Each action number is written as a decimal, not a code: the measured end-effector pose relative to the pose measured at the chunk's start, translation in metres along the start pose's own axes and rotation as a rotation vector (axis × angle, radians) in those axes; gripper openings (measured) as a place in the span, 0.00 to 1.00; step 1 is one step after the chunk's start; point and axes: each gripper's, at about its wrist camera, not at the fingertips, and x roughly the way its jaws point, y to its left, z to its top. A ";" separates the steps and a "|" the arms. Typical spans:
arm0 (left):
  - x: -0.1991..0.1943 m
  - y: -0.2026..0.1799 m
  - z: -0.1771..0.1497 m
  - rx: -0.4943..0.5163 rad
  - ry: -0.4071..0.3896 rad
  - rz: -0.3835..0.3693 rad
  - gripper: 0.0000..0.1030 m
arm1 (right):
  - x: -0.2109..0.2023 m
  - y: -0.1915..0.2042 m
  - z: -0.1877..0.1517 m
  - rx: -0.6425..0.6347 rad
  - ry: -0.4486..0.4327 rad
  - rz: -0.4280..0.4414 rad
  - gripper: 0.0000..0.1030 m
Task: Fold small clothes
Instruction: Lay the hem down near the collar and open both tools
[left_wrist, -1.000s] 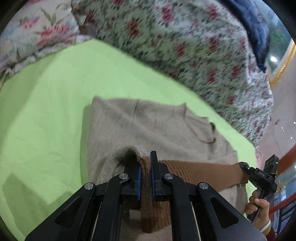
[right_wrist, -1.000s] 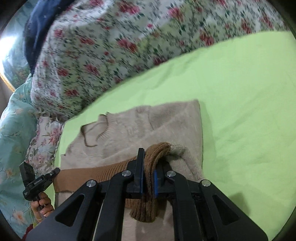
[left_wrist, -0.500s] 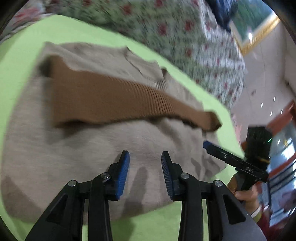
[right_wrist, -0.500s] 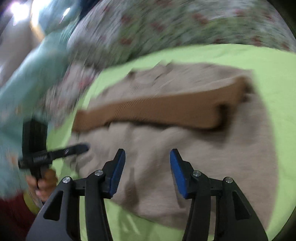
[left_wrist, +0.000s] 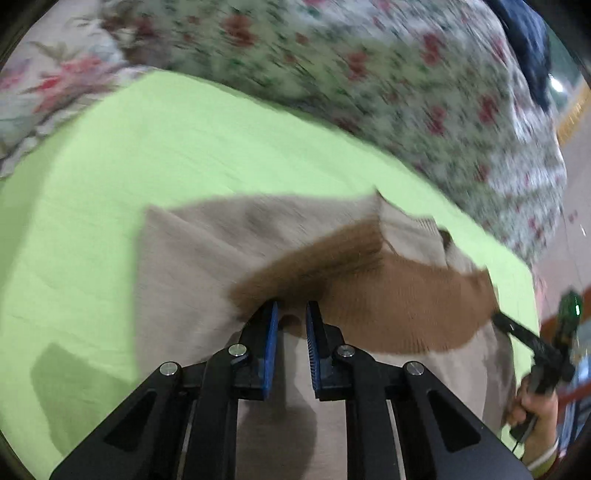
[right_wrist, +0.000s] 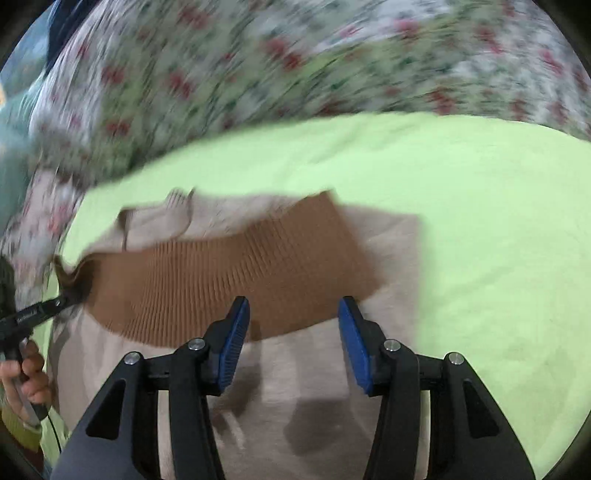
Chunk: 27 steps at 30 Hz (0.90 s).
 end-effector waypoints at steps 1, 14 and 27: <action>-0.006 0.004 0.000 -0.008 -0.012 -0.002 0.19 | -0.006 -0.002 -0.002 0.012 -0.011 0.009 0.50; -0.097 -0.006 -0.131 -0.066 -0.017 -0.198 0.32 | -0.075 0.019 -0.101 0.081 -0.021 0.191 0.53; -0.104 -0.006 -0.203 -0.152 0.041 -0.249 0.62 | -0.100 0.024 -0.170 0.167 0.012 0.260 0.57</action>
